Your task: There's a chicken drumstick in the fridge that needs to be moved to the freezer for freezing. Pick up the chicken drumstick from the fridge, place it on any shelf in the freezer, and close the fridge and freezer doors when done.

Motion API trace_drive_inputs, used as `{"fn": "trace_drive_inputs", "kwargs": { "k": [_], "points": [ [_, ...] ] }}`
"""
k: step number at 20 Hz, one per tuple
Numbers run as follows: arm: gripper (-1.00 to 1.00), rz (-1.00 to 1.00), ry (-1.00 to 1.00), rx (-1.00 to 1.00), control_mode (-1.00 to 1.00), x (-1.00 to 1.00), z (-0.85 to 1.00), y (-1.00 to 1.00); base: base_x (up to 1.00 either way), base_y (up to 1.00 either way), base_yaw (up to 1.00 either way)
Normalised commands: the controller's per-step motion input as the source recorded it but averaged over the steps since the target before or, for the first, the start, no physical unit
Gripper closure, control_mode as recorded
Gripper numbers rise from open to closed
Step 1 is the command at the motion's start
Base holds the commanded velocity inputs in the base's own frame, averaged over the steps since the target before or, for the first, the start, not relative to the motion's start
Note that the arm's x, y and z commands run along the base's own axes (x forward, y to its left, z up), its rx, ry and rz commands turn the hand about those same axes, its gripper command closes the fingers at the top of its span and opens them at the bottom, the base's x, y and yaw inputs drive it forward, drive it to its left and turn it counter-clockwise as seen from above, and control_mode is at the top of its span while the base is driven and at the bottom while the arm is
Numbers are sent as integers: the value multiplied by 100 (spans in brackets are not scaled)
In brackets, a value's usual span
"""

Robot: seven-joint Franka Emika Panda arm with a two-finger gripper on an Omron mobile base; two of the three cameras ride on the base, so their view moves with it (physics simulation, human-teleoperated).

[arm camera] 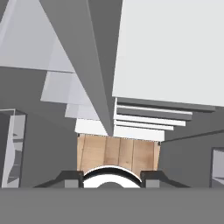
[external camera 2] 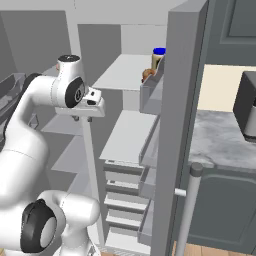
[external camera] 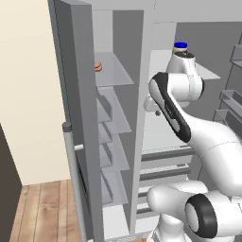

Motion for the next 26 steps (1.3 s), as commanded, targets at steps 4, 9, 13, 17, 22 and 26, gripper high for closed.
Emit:
{"fn": "trace_drive_inputs", "kwargs": {
  "k": [4,9,13,17,22,26],
  "points": [
    [-100,1,0,0,-100,-6,0,3,0,0,0],
    [-100,0,-2,0,-100,-60,15,-6,0,0,0],
    [-100,-6,-6,0,-100,-26,36,-28,0,0,0],
    [-100,-10,-16,0,-100,-1,53,-49,0,0,0],
    [-100,-9,-29,1,-100,0,52,-48,0,0,0],
    [-100,-9,-41,1,-100,3,47,-49,0,0,0]
  ]
}}
